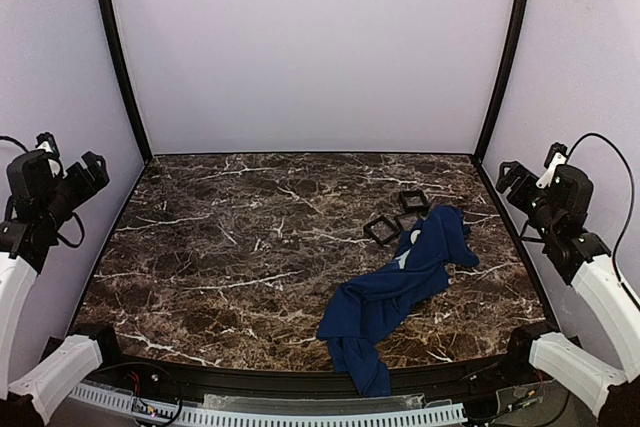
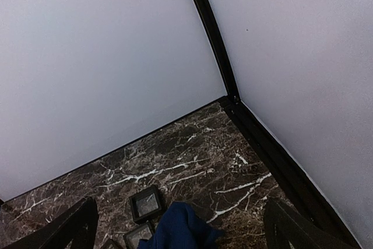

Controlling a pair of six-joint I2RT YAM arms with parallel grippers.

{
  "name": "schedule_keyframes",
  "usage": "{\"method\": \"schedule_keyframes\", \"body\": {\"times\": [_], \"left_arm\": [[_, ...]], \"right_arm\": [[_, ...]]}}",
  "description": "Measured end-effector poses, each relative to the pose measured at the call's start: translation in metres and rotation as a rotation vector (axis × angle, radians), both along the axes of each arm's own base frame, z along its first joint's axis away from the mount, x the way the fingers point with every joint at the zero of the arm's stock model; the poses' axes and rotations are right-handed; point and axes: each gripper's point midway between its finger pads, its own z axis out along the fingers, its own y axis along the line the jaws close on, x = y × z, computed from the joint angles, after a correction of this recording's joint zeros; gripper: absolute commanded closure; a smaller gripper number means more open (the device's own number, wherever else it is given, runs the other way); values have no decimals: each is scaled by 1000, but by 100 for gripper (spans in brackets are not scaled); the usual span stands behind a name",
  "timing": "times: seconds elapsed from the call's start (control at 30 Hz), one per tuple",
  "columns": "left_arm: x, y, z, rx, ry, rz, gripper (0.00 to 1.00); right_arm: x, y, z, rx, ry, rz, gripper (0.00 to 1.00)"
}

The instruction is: Remove the brooch from the garment

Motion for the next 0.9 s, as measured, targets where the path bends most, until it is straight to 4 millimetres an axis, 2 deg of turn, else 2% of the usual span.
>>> {"method": "schedule_keyframes", "body": {"times": [0.13, 0.23, 0.3, 0.4, 0.47, 0.57, 0.63, 0.73, 0.77, 0.9], "left_arm": [[-5, 10, -18, -42, 83, 74, 0], [-10, 16, -29, -65, 123, 118, 0], [-13, 15, -28, -71, 113, 117, 0], [-18, 6, -24, -77, 68, 67, 0], [-17, -1, -21, -86, 49, 27, 2], [-2, -14, -26, -120, 64, -44, 5], [12, -29, -39, -142, 103, -107, 5], [31, -81, -66, -148, 198, -273, 5], [35, -104, -76, -143, 235, -341, 5], [39, -179, -111, -113, 348, -551, 5]], "right_arm": [[0, 3, -17, -8, 87, 19, 1], [1, 5, -19, -13, 116, 34, 1], [3, 8, -19, -15, 140, 49, 1], [13, 14, -20, -13, 188, 81, 1], [22, 20, -29, -7, 242, 113, 1], [34, 29, -54, 8, 341, 161, 1], [36, 35, -72, 17, 403, 189, 1], [39, 44, -100, 30, 499, 225, 1], [39, 48, -108, 34, 523, 237, 1], [42, 61, -133, 42, 601, 276, 6]]}}
